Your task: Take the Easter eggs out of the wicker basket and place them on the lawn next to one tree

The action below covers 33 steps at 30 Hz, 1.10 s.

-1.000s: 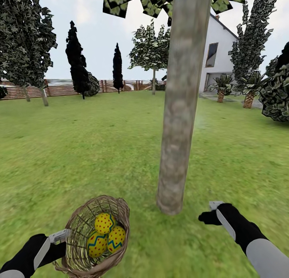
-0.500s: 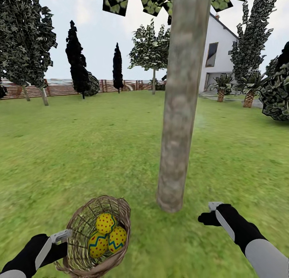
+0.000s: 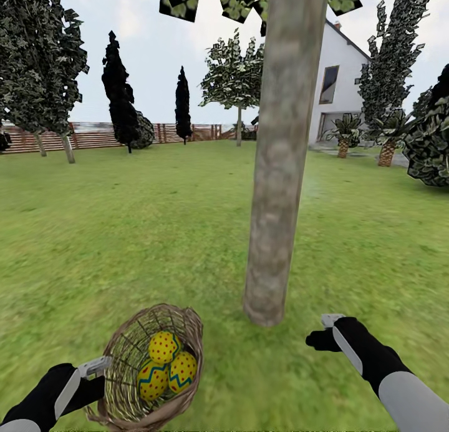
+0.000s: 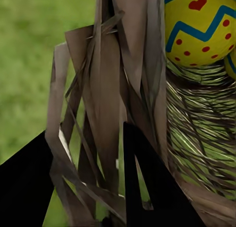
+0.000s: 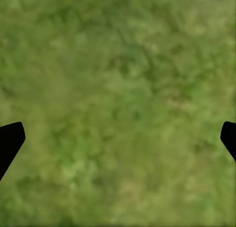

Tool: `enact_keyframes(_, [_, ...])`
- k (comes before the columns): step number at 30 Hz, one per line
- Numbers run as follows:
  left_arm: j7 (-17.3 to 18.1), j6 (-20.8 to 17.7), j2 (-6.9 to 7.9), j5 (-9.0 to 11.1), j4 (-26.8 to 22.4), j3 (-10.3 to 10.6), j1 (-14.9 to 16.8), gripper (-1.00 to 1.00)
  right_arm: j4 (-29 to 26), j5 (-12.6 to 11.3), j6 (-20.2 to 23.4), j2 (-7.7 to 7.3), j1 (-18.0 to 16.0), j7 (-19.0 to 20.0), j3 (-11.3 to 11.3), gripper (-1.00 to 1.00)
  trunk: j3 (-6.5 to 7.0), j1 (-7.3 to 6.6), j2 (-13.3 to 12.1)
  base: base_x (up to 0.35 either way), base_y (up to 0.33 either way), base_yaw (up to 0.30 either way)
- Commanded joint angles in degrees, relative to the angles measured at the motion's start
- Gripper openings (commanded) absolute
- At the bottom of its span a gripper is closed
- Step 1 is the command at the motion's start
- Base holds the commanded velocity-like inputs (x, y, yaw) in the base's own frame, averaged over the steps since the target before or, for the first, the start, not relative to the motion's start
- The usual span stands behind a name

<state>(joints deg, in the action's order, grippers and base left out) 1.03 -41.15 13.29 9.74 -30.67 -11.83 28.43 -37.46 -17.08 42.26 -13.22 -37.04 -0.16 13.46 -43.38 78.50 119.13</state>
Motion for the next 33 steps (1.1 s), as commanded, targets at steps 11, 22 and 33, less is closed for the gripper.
enact_keyframes(11, [0.2,-0.3,-0.02,0.7,-0.1,-0.3,0.0,-1.0,0.2,-0.1,0.2,-0.05,0.0,0.0,0.3,1.0,-2.04,2.41,4.5,0.0,0.0,0.0])
enact_keyframes(22, [0.2,-0.4,-0.02,0.7,-0.1,-0.3,0.0,-1.0,0.3,-0.1,0.2,0.2,0.0,-0.2,0.4,1.0,-4.01,4.83,8.9,0.0,0.0,0.0])
enact_keyframes(33, [0.3,-0.5,-0.02,0.7,-0.1,-0.3,0.0,-1.0,0.3,-0.1,0.2,0.21,0.0,0.0,0.4,1.0,-5.99,7.25,13.3,0.0,0.0,0.0])
